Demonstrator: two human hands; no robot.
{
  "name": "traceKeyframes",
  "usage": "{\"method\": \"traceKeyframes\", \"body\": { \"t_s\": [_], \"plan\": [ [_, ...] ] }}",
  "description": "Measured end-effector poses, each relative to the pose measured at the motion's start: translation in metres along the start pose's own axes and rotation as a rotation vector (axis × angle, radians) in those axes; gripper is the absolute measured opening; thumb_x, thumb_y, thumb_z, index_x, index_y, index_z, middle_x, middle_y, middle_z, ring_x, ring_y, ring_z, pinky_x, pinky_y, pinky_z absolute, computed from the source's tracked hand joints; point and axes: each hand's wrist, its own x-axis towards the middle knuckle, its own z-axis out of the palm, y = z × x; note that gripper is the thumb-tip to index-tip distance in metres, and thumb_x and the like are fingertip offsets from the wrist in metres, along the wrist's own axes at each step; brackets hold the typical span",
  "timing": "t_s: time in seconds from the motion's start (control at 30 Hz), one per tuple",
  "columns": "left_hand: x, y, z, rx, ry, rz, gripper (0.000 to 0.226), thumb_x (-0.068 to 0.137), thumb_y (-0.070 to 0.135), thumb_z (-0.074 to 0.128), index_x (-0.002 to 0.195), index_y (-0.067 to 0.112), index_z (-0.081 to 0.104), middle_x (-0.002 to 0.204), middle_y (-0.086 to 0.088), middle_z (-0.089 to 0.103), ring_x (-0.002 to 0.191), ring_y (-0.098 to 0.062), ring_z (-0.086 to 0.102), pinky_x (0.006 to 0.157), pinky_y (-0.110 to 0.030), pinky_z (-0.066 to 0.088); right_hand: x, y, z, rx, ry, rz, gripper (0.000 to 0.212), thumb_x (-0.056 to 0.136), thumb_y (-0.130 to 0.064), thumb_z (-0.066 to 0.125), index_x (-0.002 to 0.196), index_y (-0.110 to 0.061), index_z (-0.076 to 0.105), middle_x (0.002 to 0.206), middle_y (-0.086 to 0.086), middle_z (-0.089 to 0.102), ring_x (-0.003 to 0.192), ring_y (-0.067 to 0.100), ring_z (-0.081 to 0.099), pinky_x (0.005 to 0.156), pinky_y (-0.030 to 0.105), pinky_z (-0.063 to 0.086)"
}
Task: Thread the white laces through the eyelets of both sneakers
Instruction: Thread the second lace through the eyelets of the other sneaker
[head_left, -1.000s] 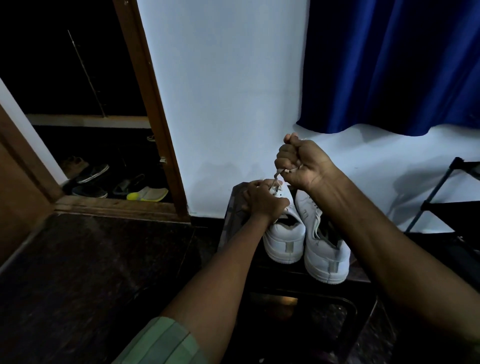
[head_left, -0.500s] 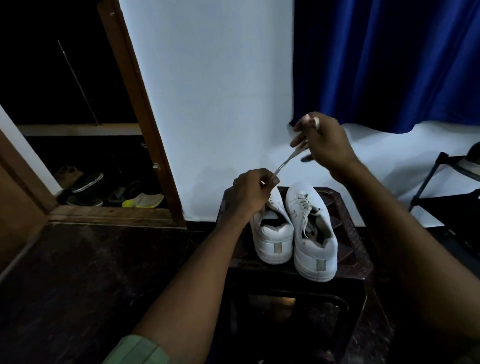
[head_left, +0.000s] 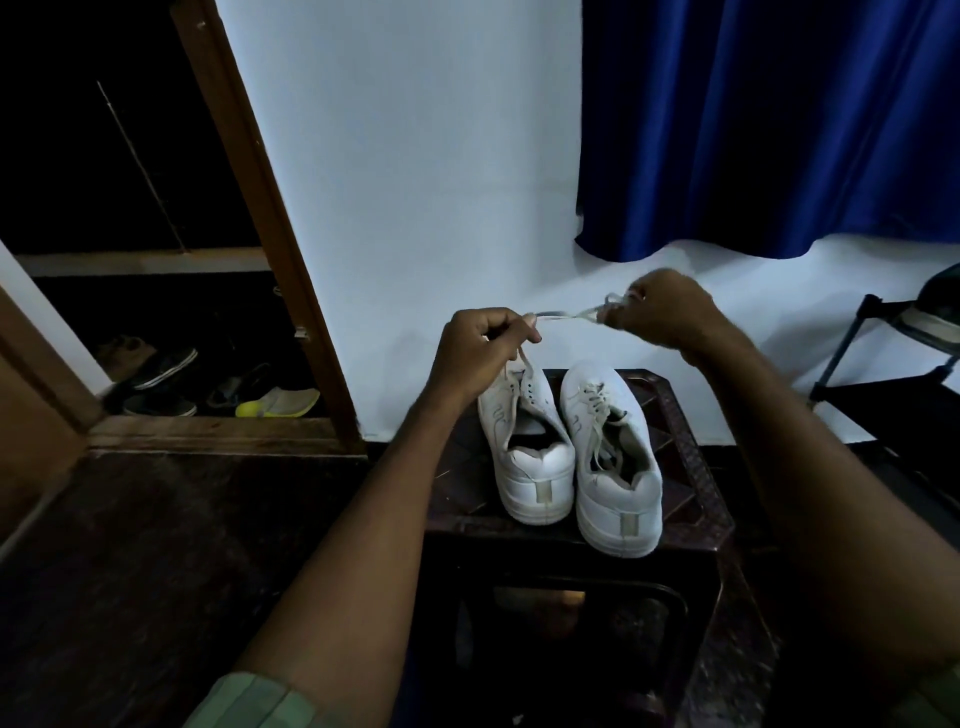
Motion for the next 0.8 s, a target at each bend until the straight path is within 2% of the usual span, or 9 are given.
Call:
{"method": "traceKeyframes", "body": {
  "t_s": [0.07, 0.13, 0.2, 0.3, 0.37, 0.47, 0.6, 0.7, 0.8],
  "plan": [
    [0.001, 0.001, -0.002, -0.057, -0.027, -0.010, 0.027, 0.100, 0.035, 0.064, 0.082, 0.023, 0.081, 0.074, -0.015, 0.069, 0.060, -0.012, 0.052, 0.064, -0.026, 0.043, -0.002, 0.003, 0.012, -0.114, -0.114, -0.006, 0.038, 0.086, -0.046, 0.078, 0.103, -0.013, 0.073, 0.111, 0.010, 0.070, 0.104, 0.031, 0.063, 0.082, 0.036, 0.050],
    [0.002, 0.000, 0.000, -0.071, -0.073, -0.042, 0.025, 0.099, 0.036, 0.063, 0.086, 0.024, 0.081, 0.087, -0.025, 0.070, 0.060, -0.013, 0.049, 0.064, -0.026, 0.043, -0.007, -0.001, 0.026, -0.179, -0.151, -0.107, 0.053, 0.082, -0.041, 0.080, 0.130, -0.026, 0.065, 0.137, 0.006, 0.061, 0.126, 0.032, 0.054, 0.104, 0.047, 0.046],
    [0.003, -0.003, 0.003, -0.056, -0.132, -0.049, 0.023, 0.099, 0.035, 0.064, 0.089, 0.024, 0.081, 0.080, -0.012, 0.073, 0.061, -0.010, 0.050, 0.066, -0.028, 0.044, -0.009, -0.008, 0.040, 0.012, -0.195, -0.288, 0.066, 0.078, -0.029, 0.080, 0.139, -0.033, 0.057, 0.146, -0.001, 0.056, 0.134, 0.027, 0.050, 0.108, 0.052, 0.045],
    [0.003, -0.005, 0.006, -0.037, -0.112, -0.074, 0.023, 0.100, 0.032, 0.062, 0.088, 0.025, 0.079, 0.072, 0.002, 0.072, 0.062, -0.010, 0.054, 0.066, -0.032, 0.047, -0.019, -0.023, 0.049, 0.658, -0.378, -0.323, 0.045, 0.085, -0.002, 0.072, 0.126, -0.020, 0.068, 0.113, 0.004, 0.073, 0.107, 0.017, 0.068, 0.093, 0.031, 0.056],
    [0.004, -0.006, 0.004, -0.027, -0.034, -0.091, 0.025, 0.102, 0.029, 0.060, 0.083, 0.024, 0.077, 0.063, 0.003, 0.064, 0.059, -0.013, 0.052, 0.063, -0.030, 0.045, -0.024, -0.032, 0.046, 0.794, -0.365, -0.275, 0.026, 0.088, -0.001, 0.070, 0.114, -0.009, 0.073, 0.079, 0.008, 0.070, 0.076, 0.017, 0.068, 0.073, 0.022, 0.056],
    [0.008, -0.007, -0.004, -0.129, 0.200, -0.178, 0.027, 0.103, 0.021, 0.058, 0.080, 0.019, 0.072, 0.058, 0.005, 0.056, 0.055, -0.012, 0.050, 0.059, -0.024, 0.043, -0.020, -0.021, 0.040, 0.580, -0.336, -0.210, 0.019, 0.092, -0.023, 0.076, 0.089, -0.005, 0.076, 0.055, 0.000, 0.061, 0.047, 0.015, 0.054, 0.049, 0.021, 0.043],
    [0.012, -0.025, -0.013, -0.146, 0.431, -0.378, 0.026, 0.100, 0.026, 0.057, 0.081, 0.021, 0.075, 0.062, 0.007, 0.065, 0.059, -0.015, 0.062, 0.065, -0.030, 0.051, -0.005, 0.004, 0.036, -0.059, -0.117, -0.155, 0.041, 0.093, -0.044, 0.070, 0.063, -0.015, 0.073, 0.045, -0.004, 0.058, 0.043, 0.013, 0.058, 0.059, 0.026, 0.047],
    [0.005, -0.037, -0.006, 0.259, 0.271, -0.312, 0.018, 0.094, 0.027, 0.064, 0.106, 0.026, 0.077, 0.106, 0.004, 0.076, 0.102, -0.024, 0.070, 0.088, -0.036, 0.054, -0.006, 0.000, 0.040, 0.161, -0.184, -0.214, 0.038, 0.098, -0.037, 0.066, 0.068, -0.014, 0.075, 0.051, -0.001, 0.058, 0.048, 0.005, 0.055, 0.059, 0.028, 0.048],
    [0.002, -0.031, 0.009, 0.478, 0.134, 0.109, 0.045, 0.095, 0.025, 0.068, 0.138, 0.029, 0.060, 0.141, 0.008, 0.057, 0.113, -0.018, 0.059, 0.097, -0.034, 0.048, -0.016, -0.017, 0.046, 0.416, -0.305, -0.251, 0.029, 0.103, -0.029, 0.061, 0.087, -0.007, 0.072, 0.057, -0.011, 0.057, 0.050, 0.002, 0.049, 0.045, 0.025, 0.044]
  ]
}}
